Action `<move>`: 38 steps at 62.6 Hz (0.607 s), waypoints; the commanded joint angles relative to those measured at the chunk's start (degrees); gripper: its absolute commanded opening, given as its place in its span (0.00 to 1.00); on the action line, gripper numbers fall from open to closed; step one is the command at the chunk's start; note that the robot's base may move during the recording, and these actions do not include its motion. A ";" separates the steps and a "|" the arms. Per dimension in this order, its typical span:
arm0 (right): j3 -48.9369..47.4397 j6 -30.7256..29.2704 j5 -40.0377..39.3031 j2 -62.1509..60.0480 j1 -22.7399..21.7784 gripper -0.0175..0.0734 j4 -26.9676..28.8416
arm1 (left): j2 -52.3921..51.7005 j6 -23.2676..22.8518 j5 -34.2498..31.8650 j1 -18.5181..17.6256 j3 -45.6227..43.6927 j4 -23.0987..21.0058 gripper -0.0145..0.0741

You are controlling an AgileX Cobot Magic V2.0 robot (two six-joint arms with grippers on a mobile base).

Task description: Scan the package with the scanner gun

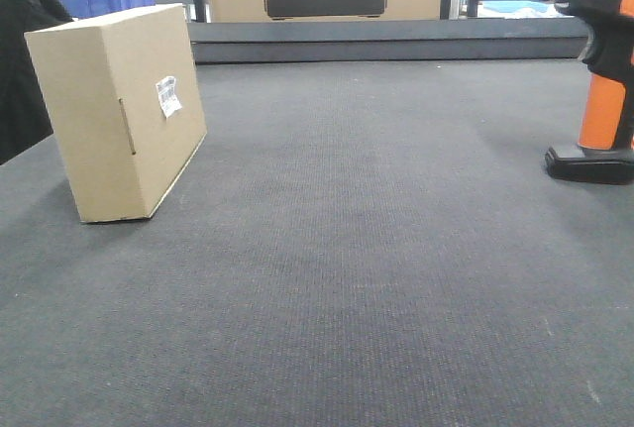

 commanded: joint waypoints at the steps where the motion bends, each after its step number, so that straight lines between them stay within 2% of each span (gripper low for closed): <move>1: 0.91 0.09 -4.84 -0.91 -1.51 0.01 -1.07 | -0.30 0.01 -0.76 0.11 0.06 0.32 0.04; 18: 0.91 0.09 -6.33 -2.06 -1.74 0.01 -1.07 | -0.30 0.01 -0.76 0.11 0.06 0.32 0.04; 31: 0.91 0.09 0.65 -7.62 -1.74 0.01 -0.23 | -0.30 0.01 -0.76 0.11 0.06 0.32 0.04; 38: 0.91 0.09 0.78 -7.62 -1.38 0.01 -0.23 | -0.43 0.01 -0.87 0.11 0.06 0.32 0.04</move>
